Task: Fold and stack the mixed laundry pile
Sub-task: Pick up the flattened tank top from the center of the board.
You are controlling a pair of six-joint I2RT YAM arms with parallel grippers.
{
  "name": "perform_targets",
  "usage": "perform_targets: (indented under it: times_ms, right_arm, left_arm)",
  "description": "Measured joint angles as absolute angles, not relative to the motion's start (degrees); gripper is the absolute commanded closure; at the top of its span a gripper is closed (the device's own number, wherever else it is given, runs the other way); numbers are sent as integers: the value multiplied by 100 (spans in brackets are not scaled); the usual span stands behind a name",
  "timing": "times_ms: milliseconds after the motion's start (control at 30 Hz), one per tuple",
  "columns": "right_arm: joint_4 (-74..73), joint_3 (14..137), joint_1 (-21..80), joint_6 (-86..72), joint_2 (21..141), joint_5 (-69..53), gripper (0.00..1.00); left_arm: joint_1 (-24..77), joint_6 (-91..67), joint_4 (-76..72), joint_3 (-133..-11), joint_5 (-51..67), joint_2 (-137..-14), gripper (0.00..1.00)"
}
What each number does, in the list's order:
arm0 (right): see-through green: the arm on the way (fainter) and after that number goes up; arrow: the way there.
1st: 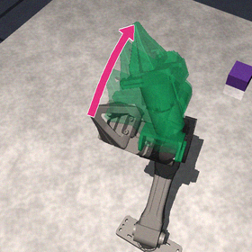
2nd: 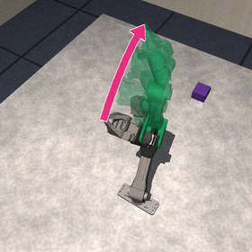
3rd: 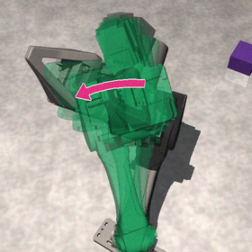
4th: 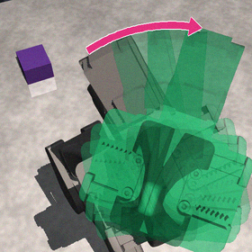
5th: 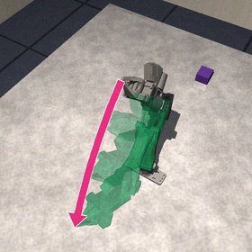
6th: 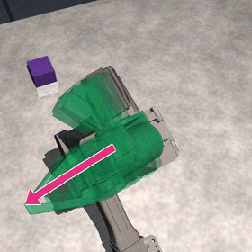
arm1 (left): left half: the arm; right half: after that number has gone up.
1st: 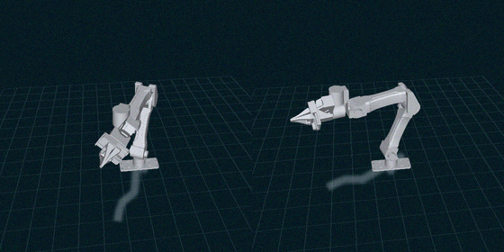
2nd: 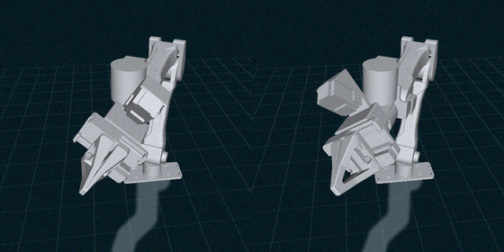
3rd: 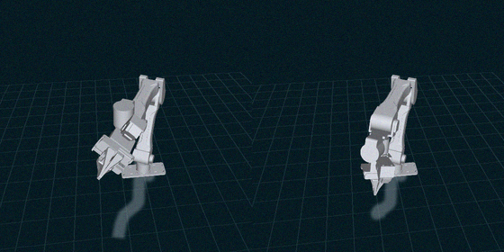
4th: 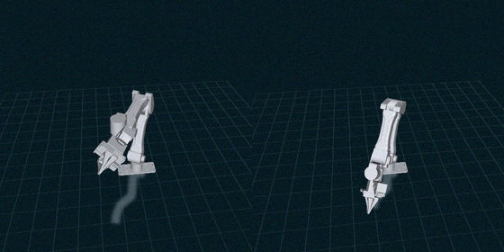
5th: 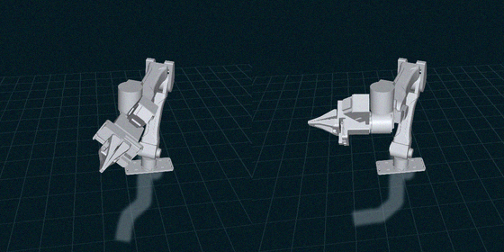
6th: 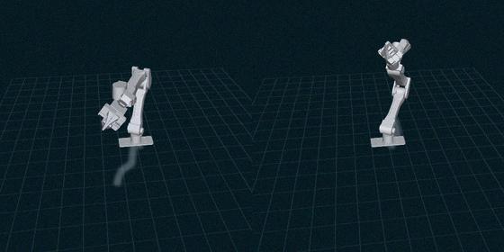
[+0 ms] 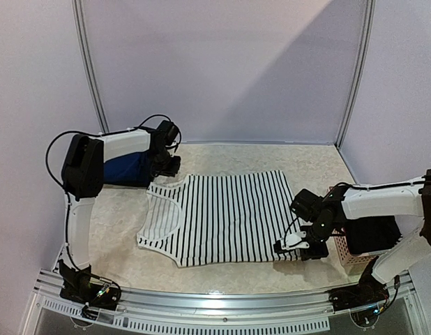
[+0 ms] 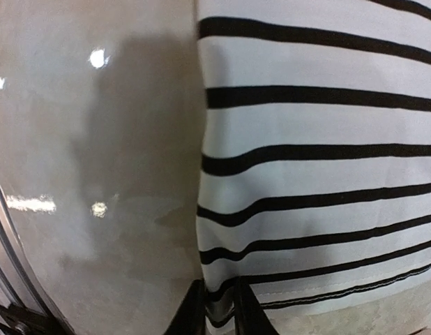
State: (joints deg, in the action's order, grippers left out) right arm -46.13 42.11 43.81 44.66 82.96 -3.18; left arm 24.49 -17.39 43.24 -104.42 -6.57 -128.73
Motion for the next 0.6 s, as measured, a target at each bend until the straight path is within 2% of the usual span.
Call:
perform_targets:
  times_ms: [100, 200, 333, 467, 600]
  right_arm:
    - [-4689, 3999, 4381, 4418, 7891, -161, 98]
    - [-4974, 3927, 4381, 4486, 7135, 8, 100]
    - [-5170, 3850, 4381, 4622, 6388, 154, 99]
    - [-5288, 3726, 4379, 4764, 6259, 198, 69]
    - [-5295, 3625, 4379, 4877, 6254, 207, 62]
  left_arm:
    - [2543, -1542, 4484, -9876, -698, -12101, 71]
    - [2853, -1173, 4716, -9347, -788, -11100, 70]
    - [3972, -508, 5002, -8473, -786, -9590, 72]
    - [5286, -12, 5127, -7669, -440, -8604, 72]
    - [5900, 113, 5063, -7019, -10, -8331, 70]
